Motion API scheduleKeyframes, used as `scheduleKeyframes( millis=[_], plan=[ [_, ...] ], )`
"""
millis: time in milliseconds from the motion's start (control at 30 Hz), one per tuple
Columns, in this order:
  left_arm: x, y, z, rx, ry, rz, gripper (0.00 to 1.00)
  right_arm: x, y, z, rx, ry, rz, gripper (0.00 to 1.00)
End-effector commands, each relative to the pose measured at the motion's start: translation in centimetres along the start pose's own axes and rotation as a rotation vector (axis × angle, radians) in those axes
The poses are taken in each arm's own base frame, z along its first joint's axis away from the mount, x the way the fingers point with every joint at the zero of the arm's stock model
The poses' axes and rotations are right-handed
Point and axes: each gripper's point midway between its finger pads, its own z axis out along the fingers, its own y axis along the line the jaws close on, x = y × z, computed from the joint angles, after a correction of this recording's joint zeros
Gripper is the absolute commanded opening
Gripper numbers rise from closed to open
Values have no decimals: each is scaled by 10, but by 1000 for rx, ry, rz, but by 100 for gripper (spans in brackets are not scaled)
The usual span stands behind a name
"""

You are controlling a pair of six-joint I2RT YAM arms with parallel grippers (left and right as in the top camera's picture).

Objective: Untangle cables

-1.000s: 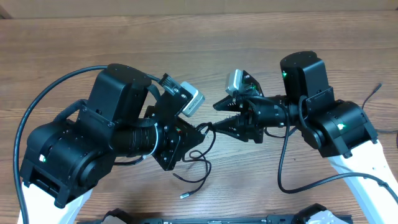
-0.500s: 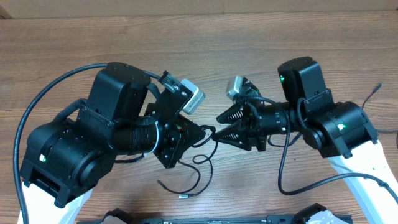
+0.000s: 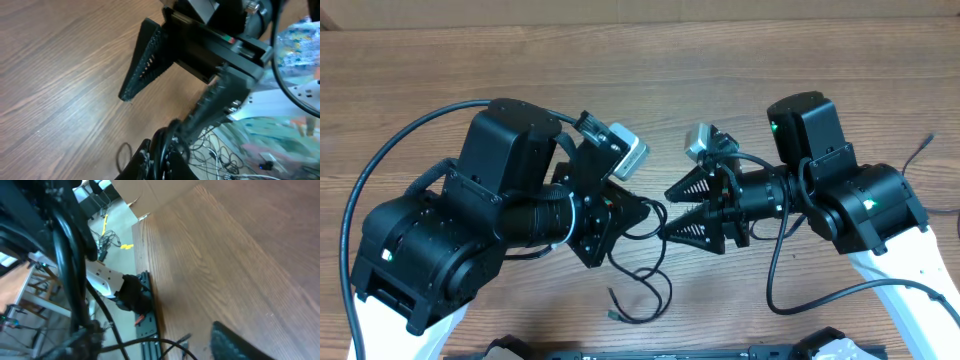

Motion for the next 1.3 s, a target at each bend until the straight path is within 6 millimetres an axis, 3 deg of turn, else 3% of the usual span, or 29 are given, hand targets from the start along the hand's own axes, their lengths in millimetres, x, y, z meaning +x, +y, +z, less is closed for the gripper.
scheduleKeyframes(
  millis=[0,200,567,800,1000,1267],
  plan=[
    [-4,9,-2,-67,-18,-14,9,-6,16,-5,-37,-28,-16,76],
    [-4,11,-2,-75,-18,-22,8,-3,0,-5,55,-7,7,78],
    [-4,8,-2,-62,-18,-45,8,-11,-2,-5,60,-35,-5,77],
    [0,4,-2,-38,-1,-56,8,-33,-14,-9,131,-99,-110,54],
    [3,5,-2,-40,12,-62,9,-47,-13,-10,130,-143,-175,55],
    [0,7,3,-41,17,-65,9,-47,-5,-10,82,-150,-181,66]
  ],
)
